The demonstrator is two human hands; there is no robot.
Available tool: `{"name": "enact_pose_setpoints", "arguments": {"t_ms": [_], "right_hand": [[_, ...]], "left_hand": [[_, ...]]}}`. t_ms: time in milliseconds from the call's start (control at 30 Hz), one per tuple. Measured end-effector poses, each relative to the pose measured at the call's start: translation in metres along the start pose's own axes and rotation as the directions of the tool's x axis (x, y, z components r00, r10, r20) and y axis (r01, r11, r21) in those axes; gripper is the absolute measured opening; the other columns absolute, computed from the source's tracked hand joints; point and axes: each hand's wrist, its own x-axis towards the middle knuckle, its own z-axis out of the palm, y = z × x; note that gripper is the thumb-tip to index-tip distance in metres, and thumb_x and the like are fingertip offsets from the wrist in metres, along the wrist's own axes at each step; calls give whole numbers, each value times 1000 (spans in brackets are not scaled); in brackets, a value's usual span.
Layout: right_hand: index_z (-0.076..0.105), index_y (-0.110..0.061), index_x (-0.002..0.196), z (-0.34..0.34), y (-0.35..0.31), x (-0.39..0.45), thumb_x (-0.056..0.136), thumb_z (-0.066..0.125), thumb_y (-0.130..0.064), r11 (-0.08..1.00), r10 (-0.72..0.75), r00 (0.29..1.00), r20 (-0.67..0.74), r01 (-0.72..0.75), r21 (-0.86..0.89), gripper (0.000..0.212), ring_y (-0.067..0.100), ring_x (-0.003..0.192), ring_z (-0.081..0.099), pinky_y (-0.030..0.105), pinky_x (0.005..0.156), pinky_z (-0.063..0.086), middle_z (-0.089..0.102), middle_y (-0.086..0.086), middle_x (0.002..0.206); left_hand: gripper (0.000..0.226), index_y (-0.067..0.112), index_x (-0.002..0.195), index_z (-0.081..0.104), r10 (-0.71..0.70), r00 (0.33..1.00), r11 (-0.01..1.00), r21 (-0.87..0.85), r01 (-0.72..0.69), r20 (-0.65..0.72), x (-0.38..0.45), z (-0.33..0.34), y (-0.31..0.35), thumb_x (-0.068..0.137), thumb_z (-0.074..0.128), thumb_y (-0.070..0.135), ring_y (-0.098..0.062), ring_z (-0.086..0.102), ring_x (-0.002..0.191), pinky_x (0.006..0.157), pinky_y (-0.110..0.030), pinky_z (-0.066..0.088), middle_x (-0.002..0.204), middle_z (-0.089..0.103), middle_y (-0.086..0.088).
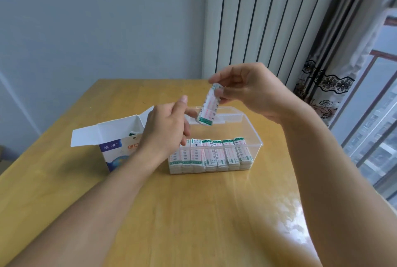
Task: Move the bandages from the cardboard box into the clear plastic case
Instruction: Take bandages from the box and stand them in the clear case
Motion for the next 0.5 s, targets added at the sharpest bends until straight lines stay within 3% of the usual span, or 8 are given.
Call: {"name": "enact_pose_setpoints", "arguments": {"t_ms": [67,167,500], "right_hand": [[74,-7,103,-3,14,0,89,68,6,989,92,995,26,-88,-118,20,21,84,76,29,79,62,76,9,93],[77,-13,101,10,35,3,89,69,5,919,219,967,133,-158,-361,23,15,77,77,28,76,63,78,-1,84],[78,-24,105,26,63,13,88,74,-2,849,339,914,224,-194,-491,28,10,76,76,27,82,61,78,-5,88]], "left_hand": [[47,19,83,69,131,989,989,72,-126,-73,3,3,-12,109,37,42,-12,57,45,49,-26,42,56,62,-3],[44,20,84,68,182,977,983,31,-180,-107,6,8,-25,110,36,38,-11,61,52,55,-27,47,62,64,-2],[46,16,84,67,174,981,984,-22,-177,-88,11,8,-28,110,35,36,-16,64,59,57,-28,52,64,65,-4]]}}
